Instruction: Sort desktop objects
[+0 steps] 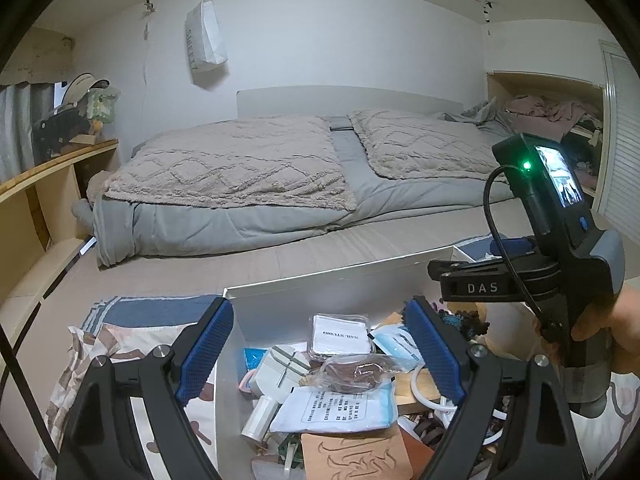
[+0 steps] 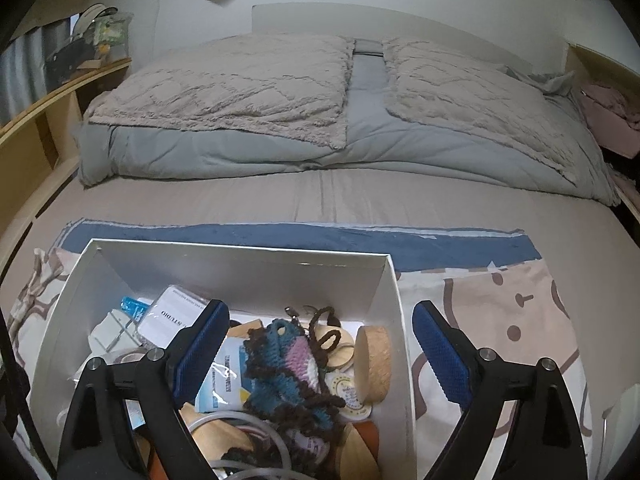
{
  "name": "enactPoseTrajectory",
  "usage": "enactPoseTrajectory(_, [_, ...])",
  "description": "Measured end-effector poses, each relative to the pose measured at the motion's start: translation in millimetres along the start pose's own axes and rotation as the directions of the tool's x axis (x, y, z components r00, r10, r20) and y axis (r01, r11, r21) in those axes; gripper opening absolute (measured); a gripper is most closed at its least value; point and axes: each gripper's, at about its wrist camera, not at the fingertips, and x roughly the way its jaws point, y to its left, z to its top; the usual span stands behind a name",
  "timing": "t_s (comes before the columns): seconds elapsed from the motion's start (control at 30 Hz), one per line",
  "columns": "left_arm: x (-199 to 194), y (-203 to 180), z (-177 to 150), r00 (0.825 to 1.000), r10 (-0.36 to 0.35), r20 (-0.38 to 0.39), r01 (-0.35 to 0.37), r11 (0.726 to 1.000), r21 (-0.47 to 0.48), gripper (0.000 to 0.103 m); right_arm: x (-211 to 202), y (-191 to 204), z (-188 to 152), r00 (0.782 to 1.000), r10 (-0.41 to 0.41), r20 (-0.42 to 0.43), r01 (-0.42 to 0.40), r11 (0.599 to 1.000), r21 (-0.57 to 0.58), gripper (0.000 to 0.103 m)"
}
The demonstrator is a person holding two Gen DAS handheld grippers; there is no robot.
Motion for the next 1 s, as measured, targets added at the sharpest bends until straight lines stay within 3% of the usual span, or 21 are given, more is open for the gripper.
enactPoseTrajectory(0.27, [-2,1,3,1.0,0.003,-0.012,-0.003,0.999,-0.041,0.089,-14,1,-1,1.0,0.013,0.012,-0.013,1.0,-0.001,0.093])
enactPoseTrajectory(0.53, [-9,-1,7,1.0,0.009,-0.017,-0.01,0.997,-0.071,0.089,-37,-17,2,0.999,0.01,0.047,-0.013,0.997,0.072,0.093])
enactPoseTrajectory(0.6, [-11,-2,9,1.0,0.011,-0.018,-0.012,0.997,-0.077,0.089,-42,-22,3,0.999,0.006,0.052,-0.01,0.996,0.089,0.099])
enactPoseTrajectory(0.7, [-17,-3,10,1.0,0.015,-0.015,-0.017,0.996,-0.089,0.097,-52,-29,2,0.998,0.005,0.067,-0.012,0.994,0.105,0.103])
enactPoseTrajectory(1.0, [-39,-10,21,1.0,0.015,-0.007,-0.016,0.99,-0.138,0.103,-87,-30,-8,0.99,-0.011,0.139,0.002,0.998,0.065,0.103])
